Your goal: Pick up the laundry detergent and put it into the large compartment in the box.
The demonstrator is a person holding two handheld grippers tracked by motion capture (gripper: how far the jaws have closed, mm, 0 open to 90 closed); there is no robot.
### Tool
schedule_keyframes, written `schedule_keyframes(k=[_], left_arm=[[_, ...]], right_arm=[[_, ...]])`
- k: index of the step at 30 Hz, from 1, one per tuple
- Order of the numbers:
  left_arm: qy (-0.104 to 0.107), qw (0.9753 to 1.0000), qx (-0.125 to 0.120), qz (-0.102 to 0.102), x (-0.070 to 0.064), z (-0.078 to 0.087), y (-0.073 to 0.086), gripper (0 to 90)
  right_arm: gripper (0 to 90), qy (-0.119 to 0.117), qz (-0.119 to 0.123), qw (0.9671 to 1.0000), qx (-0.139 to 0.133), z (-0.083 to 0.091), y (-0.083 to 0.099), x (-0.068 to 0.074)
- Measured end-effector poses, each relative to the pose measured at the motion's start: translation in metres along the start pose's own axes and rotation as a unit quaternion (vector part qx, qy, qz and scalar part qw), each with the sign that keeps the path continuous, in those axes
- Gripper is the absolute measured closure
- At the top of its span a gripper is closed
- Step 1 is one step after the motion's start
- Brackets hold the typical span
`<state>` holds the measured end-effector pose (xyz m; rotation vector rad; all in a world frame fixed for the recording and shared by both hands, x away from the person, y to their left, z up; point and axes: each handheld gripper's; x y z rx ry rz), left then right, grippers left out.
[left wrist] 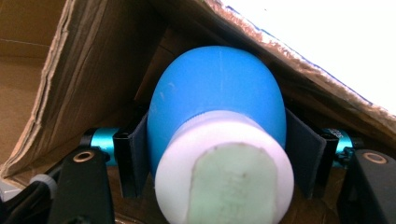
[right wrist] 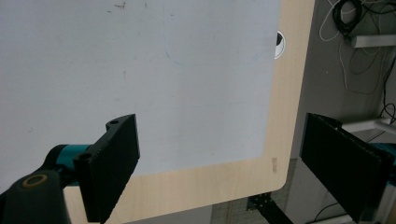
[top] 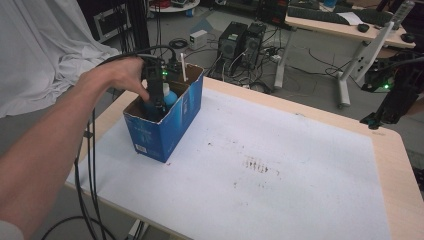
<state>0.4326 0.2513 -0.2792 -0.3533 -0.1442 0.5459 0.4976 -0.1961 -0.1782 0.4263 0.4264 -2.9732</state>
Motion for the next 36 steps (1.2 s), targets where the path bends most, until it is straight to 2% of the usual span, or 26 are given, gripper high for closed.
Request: schedule_keyframes(k=[5,11,19,25,31,34,36], left_arm=[[-0.003,1.0000,-0.001,0.005,0.001,0.001,0.001,30.8],[-0.017,0.9997,0.003,0.018,0.003,0.005,-0.001,29.2],[-0.031,0.9992,-0.002,0.023,0.006,0.022,-0.004,25.8],[-0.032,0.9993,0.000,0.022,0.005,0.035,-0.009,25.6],[-0.043,0.9989,-0.013,0.009,-0.001,0.049,-0.019,23.5],[-0.050,0.9987,-0.009,0.000,-0.005,0.057,-0.028,23.5],[-0.052,0.9985,-0.015,-0.007,-0.007,0.064,-0.034,23.5]], right_arm=[[11.2,-0.001,0.000,1.0000,-0.001,0.001,0.001,0.000],[11.2,-0.001,-0.001,1.0000,-0.001,0.002,0.002,0.000],[11.2,0.000,-0.004,1.0000,0.000,0.003,0.002,0.001],[11.2,0.001,-0.005,1.0000,-0.001,0.005,0.003,0.001],[11.2,0.002,-0.005,1.0000,-0.002,0.006,0.004,0.001],[11.2,0.001,-0.004,1.0000,-0.003,0.006,0.003,0.001],[11.2,0.002,-0.005,1.0000,-0.004,0.007,0.002,0.001]])
Point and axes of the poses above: each handheld gripper's, and its own axes: z roughly backward along the jaws, y roughly out of its underside, x roughly to its left, and after that the axes turned 14 degrees about -x, right-handed
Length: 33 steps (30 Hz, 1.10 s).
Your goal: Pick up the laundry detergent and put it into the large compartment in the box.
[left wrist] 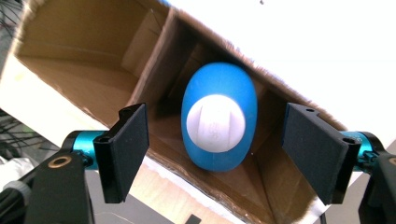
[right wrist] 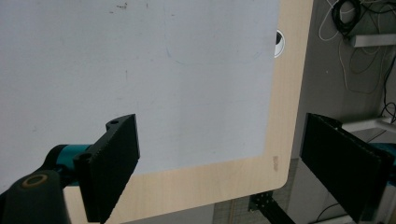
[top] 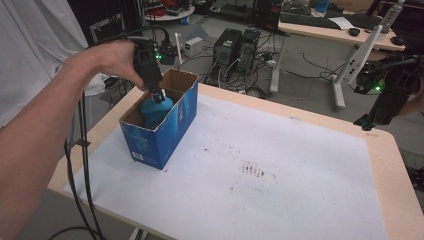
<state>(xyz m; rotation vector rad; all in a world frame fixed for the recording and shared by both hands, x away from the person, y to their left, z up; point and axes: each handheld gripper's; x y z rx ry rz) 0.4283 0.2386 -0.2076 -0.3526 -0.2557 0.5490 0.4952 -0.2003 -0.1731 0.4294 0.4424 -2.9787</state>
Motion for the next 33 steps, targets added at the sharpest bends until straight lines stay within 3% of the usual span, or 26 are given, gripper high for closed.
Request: schedule_keyframes(k=[6,11,13,16,17,24,33], left_arm=[[-0.007,0.9995,-0.019,-0.022,-0.010,0.019,-0.025,21.1],[-0.001,0.9984,-0.025,-0.051,-0.024,0.022,-0.046,21.1],[0.013,0.9978,-0.034,-0.055,-0.030,0.021,-0.055,21.1],[0.034,0.9967,-0.028,-0.068,-0.043,0.015,-0.071,21.1],[0.031,0.9956,-0.027,-0.084,-0.048,0.013,-0.077,21.0],[0.051,0.9901,-0.034,-0.126,-0.080,-0.001,-0.113,15.8],[0.061,0.9843,-0.021,-0.164,-0.106,-0.035,-0.135,15.8]], right_arm=[[11.2,-0.001,-0.001,1.0000,-0.003,0.001,0.000,0.000],[11.2,0.001,-0.001,1.0000,-0.004,0.002,-0.001,0.001],[11.2,0.001,0.000,1.0000,-0.004,0.002,-0.001,0.002],[11.2,0.002,0.002,1.0000,-0.005,0.003,-0.002,0.002],[11.2,0.004,-0.001,1.0000,-0.004,0.003,-0.002,0.003],[11.2,0.003,-0.003,1.0000,-0.003,0.003,-0.005,0.004],[11.2,0.005,-0.002,0.9999,-0.011,0.007,-0.008,0.006]])
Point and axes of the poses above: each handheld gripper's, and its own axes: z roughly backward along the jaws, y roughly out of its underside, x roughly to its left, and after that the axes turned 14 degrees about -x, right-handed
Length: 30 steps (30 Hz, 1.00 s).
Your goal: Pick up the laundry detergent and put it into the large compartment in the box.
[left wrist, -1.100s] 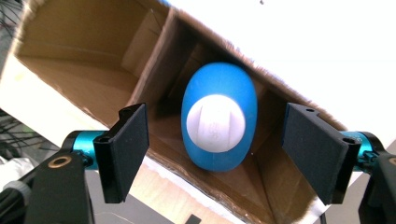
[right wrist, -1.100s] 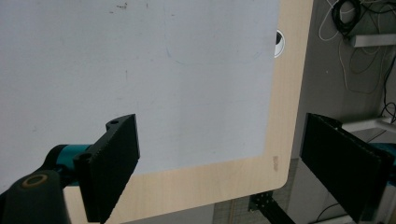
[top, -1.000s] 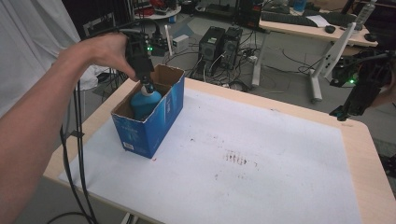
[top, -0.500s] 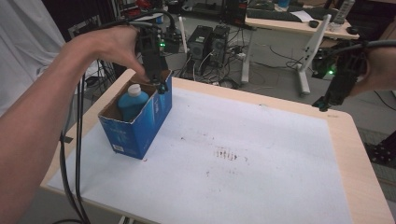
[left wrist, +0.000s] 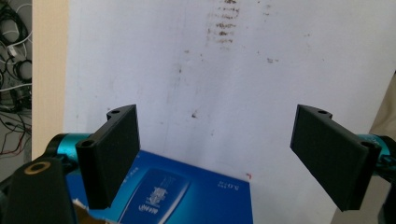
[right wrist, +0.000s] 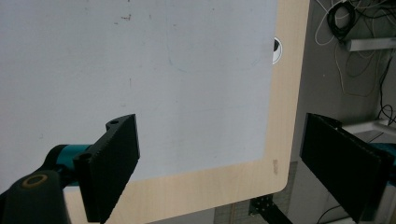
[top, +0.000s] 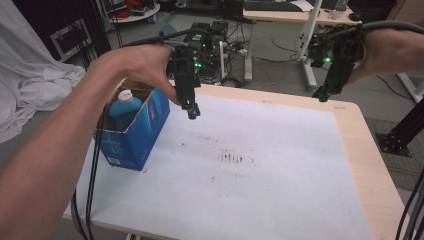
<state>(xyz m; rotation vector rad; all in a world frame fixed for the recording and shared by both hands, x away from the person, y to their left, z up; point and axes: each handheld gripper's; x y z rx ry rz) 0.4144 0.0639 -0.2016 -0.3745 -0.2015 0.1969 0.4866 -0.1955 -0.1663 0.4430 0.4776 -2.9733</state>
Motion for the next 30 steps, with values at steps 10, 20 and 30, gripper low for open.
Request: schedule_keyframes(k=[10,20,30], left_arm=[[0.027,0.9995,-0.001,-0.015,-0.015,-0.049,-0.008,15.8],[0.054,0.9981,0.019,-0.021,-0.027,-0.089,-0.004,15.8],[0.067,0.9973,0.022,-0.022,-0.031,-0.102,-0.006,15.8]], right_arm=[[11.2,0.001,-0.002,1.0000,0.000,-0.001,-0.004,0.003],[11.2,-0.008,-0.009,0.9999,-0.001,-0.010,-0.008,0.003],[11.2,-0.007,-0.001,1.0000,-0.003,-0.011,-0.010,0.004]])
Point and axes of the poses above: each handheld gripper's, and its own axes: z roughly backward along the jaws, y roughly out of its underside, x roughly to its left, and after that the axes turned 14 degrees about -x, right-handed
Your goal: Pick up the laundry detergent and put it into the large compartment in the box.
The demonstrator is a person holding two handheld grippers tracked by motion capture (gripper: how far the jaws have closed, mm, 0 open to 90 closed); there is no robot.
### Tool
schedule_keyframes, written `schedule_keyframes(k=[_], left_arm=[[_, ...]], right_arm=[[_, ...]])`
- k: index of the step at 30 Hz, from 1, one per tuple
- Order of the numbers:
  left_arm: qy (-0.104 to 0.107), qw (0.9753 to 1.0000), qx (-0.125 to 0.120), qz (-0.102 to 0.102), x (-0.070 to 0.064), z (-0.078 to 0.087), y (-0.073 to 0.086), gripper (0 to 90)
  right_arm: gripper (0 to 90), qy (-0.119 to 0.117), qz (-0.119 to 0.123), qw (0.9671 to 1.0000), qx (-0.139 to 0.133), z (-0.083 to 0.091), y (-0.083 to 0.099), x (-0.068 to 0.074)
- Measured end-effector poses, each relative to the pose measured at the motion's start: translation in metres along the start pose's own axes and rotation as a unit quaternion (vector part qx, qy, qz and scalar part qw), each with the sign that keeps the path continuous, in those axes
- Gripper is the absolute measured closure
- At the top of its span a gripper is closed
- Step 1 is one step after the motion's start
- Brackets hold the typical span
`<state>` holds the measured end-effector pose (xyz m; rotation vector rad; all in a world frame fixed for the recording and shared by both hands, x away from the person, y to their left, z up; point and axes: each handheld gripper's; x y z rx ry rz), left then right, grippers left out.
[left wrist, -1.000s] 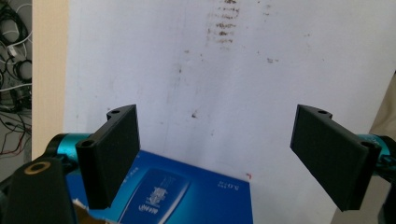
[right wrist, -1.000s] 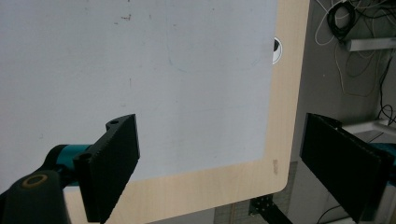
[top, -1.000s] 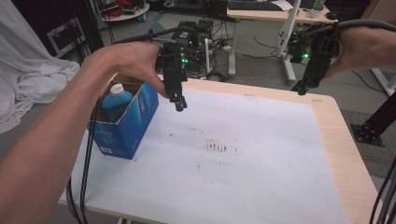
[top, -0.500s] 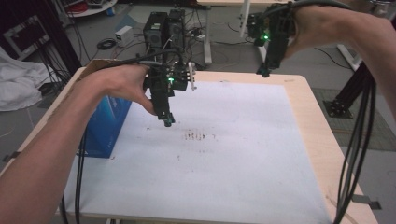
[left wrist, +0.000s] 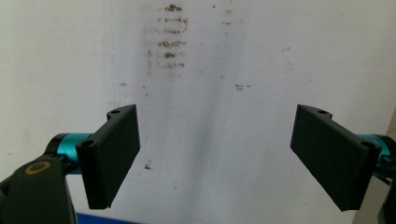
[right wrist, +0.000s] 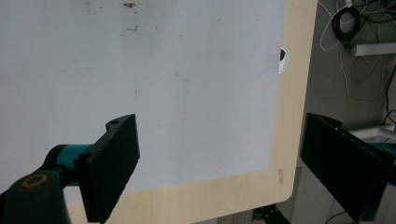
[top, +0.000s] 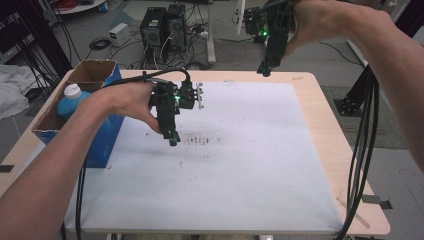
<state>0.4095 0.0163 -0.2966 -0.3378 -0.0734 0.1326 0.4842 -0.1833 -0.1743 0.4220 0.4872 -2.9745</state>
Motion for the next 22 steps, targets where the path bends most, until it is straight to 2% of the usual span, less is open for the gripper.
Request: schedule_keyframes(k=[8,14,22], left_arm=[[0.002,1.0000,0.003,-0.002,-0.0014,-0.0049,-0.0027,15.8],[0.006,1.0000,-0.003,-0.004,-0.0024,-0.0049,-0.0046,15.8],[0.008,1.0000,0.002,-0.005,-0.0036,-0.0034,-0.0049,15.8]], right_arm=[[11.2,0.002,-0.005,1.0000,0.000,0.0024,0.0042,0.0006],[11.2,0.002,-0.006,1.0000,-0.001,0.0020,0.0047,0.0015],[11.2,0.000,-0.002,1.0000,-0.002,-0.0001,0.0046,0.0012]])
Point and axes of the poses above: each handheld gripper's, and its own axes: z roughly backward along the jaws, y roughly out of its underside, x roughly to its left, and after that the axes turned 14 degrees about -x, right-handed
